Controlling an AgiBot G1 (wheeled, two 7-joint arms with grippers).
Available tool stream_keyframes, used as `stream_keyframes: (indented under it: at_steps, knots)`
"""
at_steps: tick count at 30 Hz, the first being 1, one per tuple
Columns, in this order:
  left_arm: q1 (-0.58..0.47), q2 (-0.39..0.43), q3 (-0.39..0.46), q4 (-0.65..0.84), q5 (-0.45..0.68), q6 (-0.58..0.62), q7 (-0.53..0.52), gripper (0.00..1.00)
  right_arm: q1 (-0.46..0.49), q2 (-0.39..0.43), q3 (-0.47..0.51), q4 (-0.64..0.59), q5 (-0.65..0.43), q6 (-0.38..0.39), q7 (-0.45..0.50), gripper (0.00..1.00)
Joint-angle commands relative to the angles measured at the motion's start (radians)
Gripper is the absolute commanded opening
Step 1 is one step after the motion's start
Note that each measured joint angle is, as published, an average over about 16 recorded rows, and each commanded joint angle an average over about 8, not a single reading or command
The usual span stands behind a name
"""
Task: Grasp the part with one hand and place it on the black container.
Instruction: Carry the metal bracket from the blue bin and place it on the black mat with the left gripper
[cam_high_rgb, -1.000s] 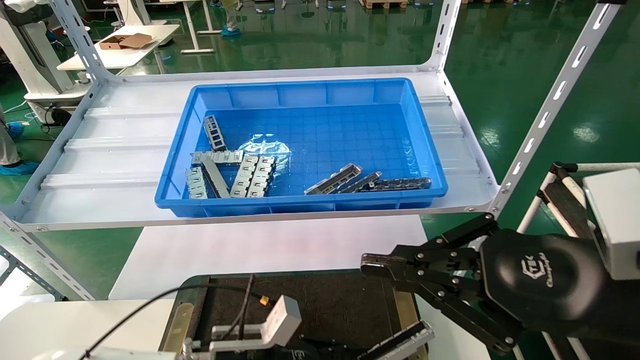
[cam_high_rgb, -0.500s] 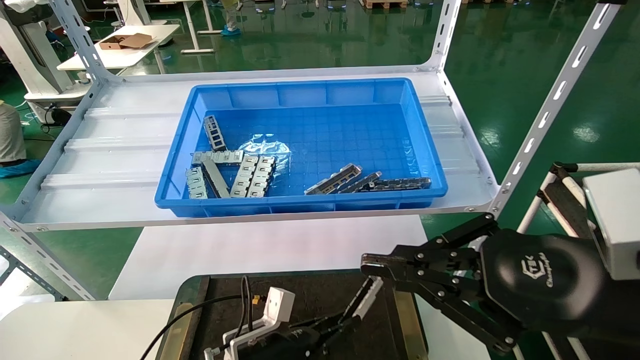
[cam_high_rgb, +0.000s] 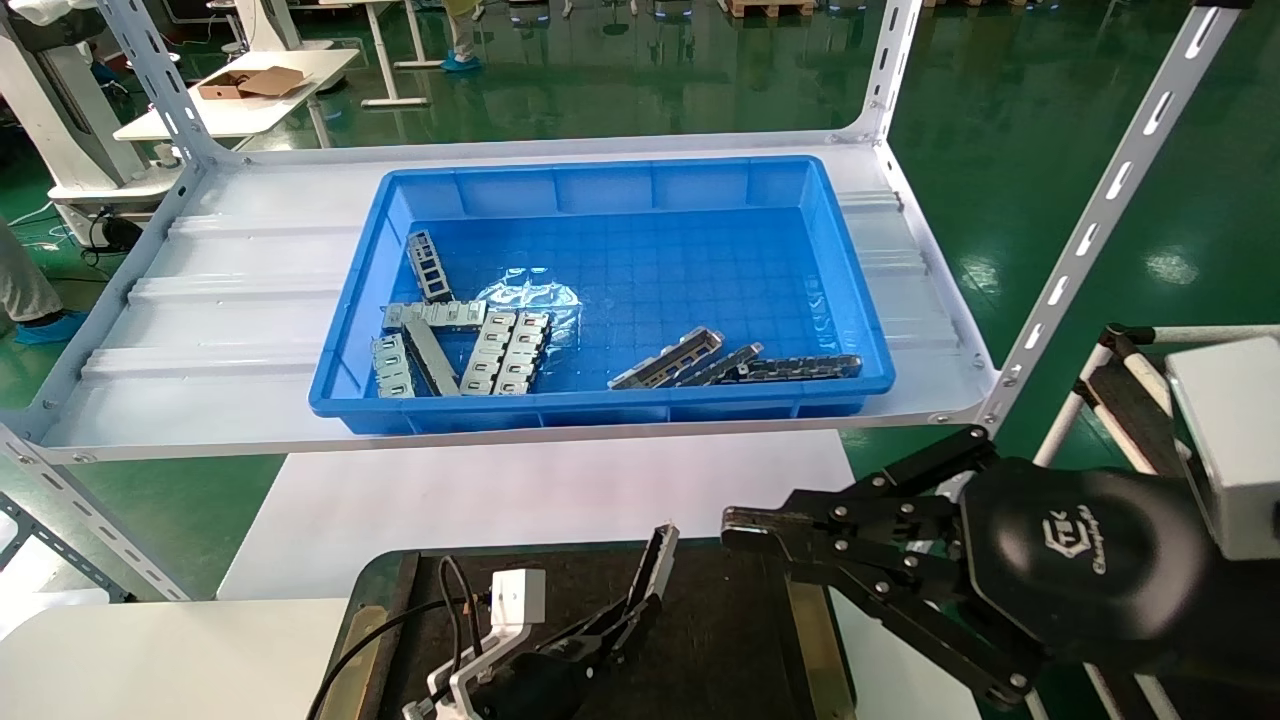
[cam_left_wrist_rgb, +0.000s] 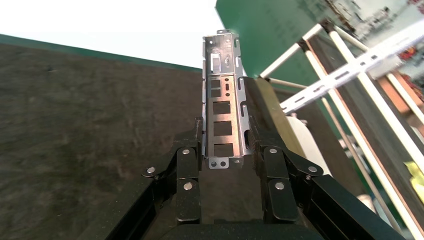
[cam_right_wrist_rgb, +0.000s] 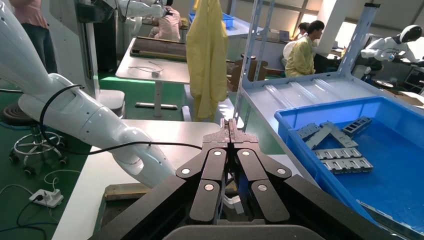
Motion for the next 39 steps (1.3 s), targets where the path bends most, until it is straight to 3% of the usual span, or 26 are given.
stream_keyframes:
  at_steps: [1, 17, 39]
  knots:
    - [0.005, 0.002, 0.014, -0.016, 0.009, -0.049, -0.03, 0.0, 0.0, 0.0, 0.0, 0.0, 0.0, 0.0, 0.0, 0.0]
    - [0.014, 0.003, 0.154, -0.082, 0.016, -0.292, -0.148, 0.0, 0.0, 0.0, -0.001, 0.0, 0.0, 0.0, 0.0, 0.0]
    - [-0.015, -0.027, 0.346, -0.129, -0.122, -0.474, -0.16, 0.0, 0.0, 0.001, -0.001, 0.0, 0.001, 0.001, -0.001, 0.0]
